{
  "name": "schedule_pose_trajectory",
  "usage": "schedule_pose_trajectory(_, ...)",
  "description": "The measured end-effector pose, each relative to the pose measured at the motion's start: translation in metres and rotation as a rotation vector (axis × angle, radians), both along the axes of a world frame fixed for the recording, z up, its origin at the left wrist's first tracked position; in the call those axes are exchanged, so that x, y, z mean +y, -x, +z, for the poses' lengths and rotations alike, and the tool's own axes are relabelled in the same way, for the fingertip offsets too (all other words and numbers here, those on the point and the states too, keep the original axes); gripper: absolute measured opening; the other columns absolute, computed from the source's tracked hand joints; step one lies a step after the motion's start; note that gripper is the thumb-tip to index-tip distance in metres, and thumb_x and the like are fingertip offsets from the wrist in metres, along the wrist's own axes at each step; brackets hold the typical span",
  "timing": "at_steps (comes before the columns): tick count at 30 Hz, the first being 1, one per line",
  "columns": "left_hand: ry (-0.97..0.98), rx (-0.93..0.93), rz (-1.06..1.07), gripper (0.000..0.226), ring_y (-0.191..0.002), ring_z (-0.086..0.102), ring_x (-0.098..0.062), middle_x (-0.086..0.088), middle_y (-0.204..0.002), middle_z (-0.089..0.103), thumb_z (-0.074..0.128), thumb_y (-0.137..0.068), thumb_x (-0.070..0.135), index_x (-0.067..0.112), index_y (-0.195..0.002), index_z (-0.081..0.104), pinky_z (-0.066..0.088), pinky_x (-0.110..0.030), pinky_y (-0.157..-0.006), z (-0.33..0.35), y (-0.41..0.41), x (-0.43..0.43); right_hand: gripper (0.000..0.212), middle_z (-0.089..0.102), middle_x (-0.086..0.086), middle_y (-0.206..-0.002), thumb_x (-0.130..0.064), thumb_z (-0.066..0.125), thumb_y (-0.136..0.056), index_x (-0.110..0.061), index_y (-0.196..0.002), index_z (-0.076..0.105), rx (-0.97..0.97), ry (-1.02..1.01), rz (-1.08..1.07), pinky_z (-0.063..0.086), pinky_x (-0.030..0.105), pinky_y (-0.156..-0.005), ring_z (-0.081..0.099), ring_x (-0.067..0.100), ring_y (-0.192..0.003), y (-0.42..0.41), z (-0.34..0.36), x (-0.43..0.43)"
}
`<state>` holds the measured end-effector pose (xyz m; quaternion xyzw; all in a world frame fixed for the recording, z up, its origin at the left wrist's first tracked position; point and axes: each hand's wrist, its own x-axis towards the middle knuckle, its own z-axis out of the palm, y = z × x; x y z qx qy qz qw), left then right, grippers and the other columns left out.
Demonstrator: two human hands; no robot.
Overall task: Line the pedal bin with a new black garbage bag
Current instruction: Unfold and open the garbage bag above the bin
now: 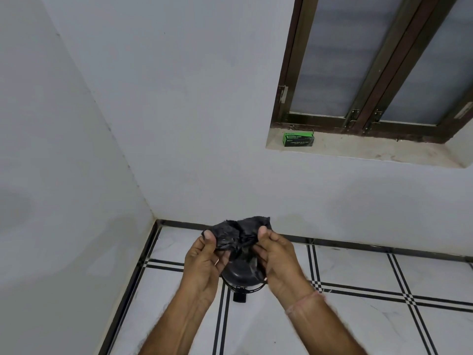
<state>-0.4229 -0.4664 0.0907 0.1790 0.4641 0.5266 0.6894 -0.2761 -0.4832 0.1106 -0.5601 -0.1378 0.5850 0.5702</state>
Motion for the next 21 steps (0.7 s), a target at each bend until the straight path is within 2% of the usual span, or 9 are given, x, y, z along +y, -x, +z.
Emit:
schedule_pose_trajectory(4,0.046,-0.023,0.075,0.026,-0.077,0.073,-0.019,-0.009,-0.094,0.072,0.048,-0.105,0.031,0.013,-0.094,0.063,0.063,-0.027,-0.062,-0.004,-0.003,0.001,0.027,0.068,0.003,-0.070,-0.021,0.052,-0.109,-0.012,-0.086,0.062,0.056,0.151,-0.077,0.058,0.026,-0.056,0.062,0.017,-0.065,-0.008,-0.009,0.013)
schedule_pose_trajectory(7,0.008,0.101,0.058,0.036,-0.072,0.072,-0.018,-0.010,-0.089,0.074,0.040,-0.109,0.033,0.011,-0.091,0.061,0.062,-0.029,-0.060,-0.001,-0.008,0.000,0.024,0.068,0.006,-0.091,-0.024,0.046,-0.111,-0.016,-0.100,0.064,0.085,0.281,-0.094,0.057,0.036,-0.074,0.063,0.022,-0.081,-0.008,-0.023,0.022)
schedule_pose_trajectory(11,-0.221,0.362,-0.009,0.043,-0.079,0.064,-0.029,-0.018,-0.084,0.067,0.041,-0.109,0.039,0.003,-0.089,0.054,0.057,-0.044,-0.074,-0.001,-0.011,-0.005,0.029,0.067,0.011,-0.093,-0.020,0.044,-0.110,-0.017,-0.092,0.066,0.051,0.310,-0.148,0.055,0.043,-0.091,0.059,0.026,-0.091,0.001,-0.040,0.035)
schedule_pose_trajectory(13,-0.328,0.473,-0.078,0.046,-0.078,0.061,-0.032,-0.027,-0.086,0.065,0.041,-0.108,0.044,0.005,-0.089,0.055,0.056,-0.058,-0.074,-0.001,-0.012,-0.007,0.041,0.063,0.004,-0.078,-0.015,0.044,-0.109,-0.023,-0.072,0.059,-0.128,0.185,-0.205,0.053,0.035,-0.079,0.056,0.022,-0.078,0.006,-0.044,0.037)
schedule_pose_trajectory(15,-0.374,0.542,-0.078,0.045,-0.077,0.062,-0.033,-0.029,-0.088,0.063,0.041,-0.107,0.047,0.010,-0.088,0.057,0.054,-0.065,-0.072,-0.002,-0.008,-0.006,0.044,0.052,-0.005,-0.069,-0.017,0.042,-0.110,-0.024,-0.067,0.046,-0.361,0.081,-0.194,0.039,0.026,-0.064,0.043,0.012,-0.067,0.005,-0.042,0.035)
schedule_pose_trajectory(17,-0.405,0.558,-0.078,0.043,-0.075,0.064,-0.032,-0.022,-0.085,0.066,0.042,-0.108,0.047,0.012,-0.091,0.059,0.057,-0.055,-0.064,-0.001,0.000,-0.002,0.039,0.048,-0.004,-0.071,-0.021,0.041,-0.111,-0.019,-0.072,0.045,-0.456,0.068,-0.214,0.035,0.025,-0.061,0.040,0.012,-0.069,0.000,-0.045,0.038)
schedule_pose_trajectory(18,-0.417,0.558,-0.086,0.040,-0.069,0.063,-0.022,-0.014,-0.078,0.067,0.042,-0.109,0.044,0.013,-0.091,0.061,0.055,-0.040,-0.059,0.000,0.003,-0.001,0.037,0.049,0.000,-0.074,-0.022,0.041,-0.111,-0.017,-0.075,0.047,-0.437,0.077,-0.234,0.037,0.027,-0.065,0.041,0.016,-0.073,-0.002,-0.044,0.041)
schedule_pose_trajectory(20,-0.442,0.553,-0.110,0.033,-0.057,0.053,-0.005,0.005,-0.067,0.062,0.042,-0.109,0.033,0.020,-0.087,0.063,0.045,-0.022,-0.050,0.003,0.007,-0.004,0.034,0.049,0.006,-0.078,-0.021,0.040,-0.111,-0.015,-0.079,0.051,-0.286,0.123,-0.254,0.039,0.033,-0.071,0.042,0.020,-0.079,-0.006,-0.042,0.051)
schedule_pose_trajectory(21,-0.460,0.568,-0.121,0.033,-0.057,0.054,-0.004,0.008,-0.067,0.063,0.042,-0.109,0.029,0.024,-0.084,0.064,0.044,-0.019,-0.050,0.004,0.008,-0.005,0.035,0.050,0.006,-0.078,-0.021,0.040,-0.111,-0.015,-0.079,0.052,-0.199,0.133,-0.248,0.041,0.034,-0.073,0.044,0.020,-0.080,-0.006,-0.042,0.056)
